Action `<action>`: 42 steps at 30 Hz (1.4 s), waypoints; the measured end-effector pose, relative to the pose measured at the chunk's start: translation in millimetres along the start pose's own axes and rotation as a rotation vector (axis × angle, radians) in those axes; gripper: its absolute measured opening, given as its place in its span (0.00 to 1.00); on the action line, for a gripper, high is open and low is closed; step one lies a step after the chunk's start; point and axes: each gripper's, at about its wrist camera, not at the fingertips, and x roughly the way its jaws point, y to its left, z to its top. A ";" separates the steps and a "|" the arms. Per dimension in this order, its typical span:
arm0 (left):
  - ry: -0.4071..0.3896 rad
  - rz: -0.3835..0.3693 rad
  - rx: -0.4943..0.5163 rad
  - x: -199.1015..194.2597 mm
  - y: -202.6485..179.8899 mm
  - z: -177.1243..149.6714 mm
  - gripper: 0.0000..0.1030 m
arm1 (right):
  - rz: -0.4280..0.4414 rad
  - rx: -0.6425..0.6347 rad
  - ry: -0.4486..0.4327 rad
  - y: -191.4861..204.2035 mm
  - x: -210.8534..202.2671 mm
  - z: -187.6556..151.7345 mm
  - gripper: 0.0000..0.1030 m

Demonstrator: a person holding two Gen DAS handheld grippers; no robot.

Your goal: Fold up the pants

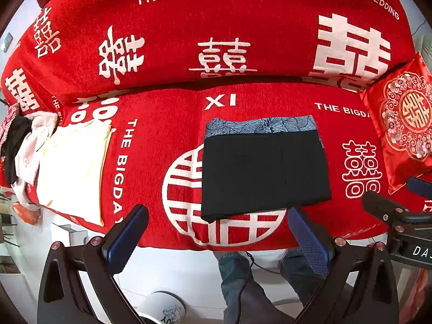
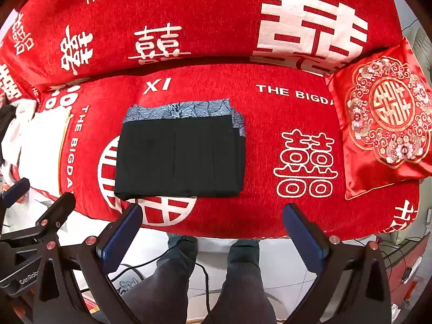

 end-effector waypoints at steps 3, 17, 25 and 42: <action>0.000 -0.002 -0.002 0.2 0.5 -0.1 1.00 | -0.001 0.002 0.002 -0.5 0.0 0.6 1.00; -0.004 -0.004 0.002 -0.7 -0.7 -1.1 1.00 | -0.003 0.000 -0.002 0.4 -0.8 -0.3 1.00; -0.009 -0.003 0.021 0.4 0.4 -1.0 1.00 | -0.005 0.007 -0.001 1.4 -0.9 -1.3 1.00; -0.015 0.007 0.022 1.4 6.2 -1.5 1.00 | -0.021 -0.005 0.005 1.7 1.4 3.6 1.00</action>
